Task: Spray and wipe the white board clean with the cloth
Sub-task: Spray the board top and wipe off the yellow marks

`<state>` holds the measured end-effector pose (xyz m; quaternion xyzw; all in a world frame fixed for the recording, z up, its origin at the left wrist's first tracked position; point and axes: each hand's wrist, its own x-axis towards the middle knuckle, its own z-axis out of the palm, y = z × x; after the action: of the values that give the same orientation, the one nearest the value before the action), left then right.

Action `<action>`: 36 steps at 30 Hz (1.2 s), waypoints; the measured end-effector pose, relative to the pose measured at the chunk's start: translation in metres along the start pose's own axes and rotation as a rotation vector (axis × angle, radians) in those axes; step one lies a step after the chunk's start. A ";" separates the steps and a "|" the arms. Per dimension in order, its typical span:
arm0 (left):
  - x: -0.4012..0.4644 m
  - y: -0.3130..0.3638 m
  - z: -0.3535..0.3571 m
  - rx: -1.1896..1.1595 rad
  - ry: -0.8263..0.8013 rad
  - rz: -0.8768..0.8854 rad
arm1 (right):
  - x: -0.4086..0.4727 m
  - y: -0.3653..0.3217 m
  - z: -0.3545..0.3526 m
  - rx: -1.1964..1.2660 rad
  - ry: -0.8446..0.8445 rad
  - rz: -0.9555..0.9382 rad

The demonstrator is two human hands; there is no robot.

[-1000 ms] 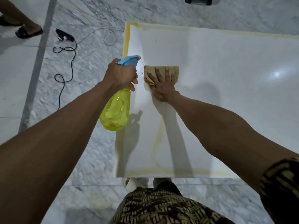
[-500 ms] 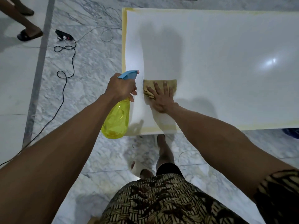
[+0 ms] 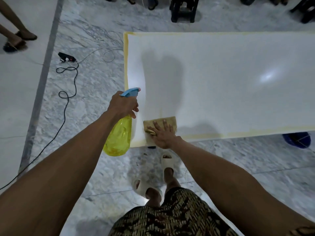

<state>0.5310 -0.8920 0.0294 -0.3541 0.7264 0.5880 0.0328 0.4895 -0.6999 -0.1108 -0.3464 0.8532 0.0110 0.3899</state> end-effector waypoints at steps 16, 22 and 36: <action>0.016 0.078 -0.024 0.007 -0.049 0.062 | 0.009 -0.011 -0.198 1.633 0.070 -0.173; 0.088 0.090 -0.035 0.092 -0.023 -0.030 | 0.060 -0.025 -0.253 1.770 0.058 -0.189; 0.297 0.120 -0.066 -0.081 0.065 0.003 | 0.279 0.028 -0.389 0.444 0.842 0.224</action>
<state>0.2672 -1.0849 0.0114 -0.3729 0.7032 0.6053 -0.0060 0.0897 -0.9538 -0.0347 -0.1354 0.9505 -0.2704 0.0718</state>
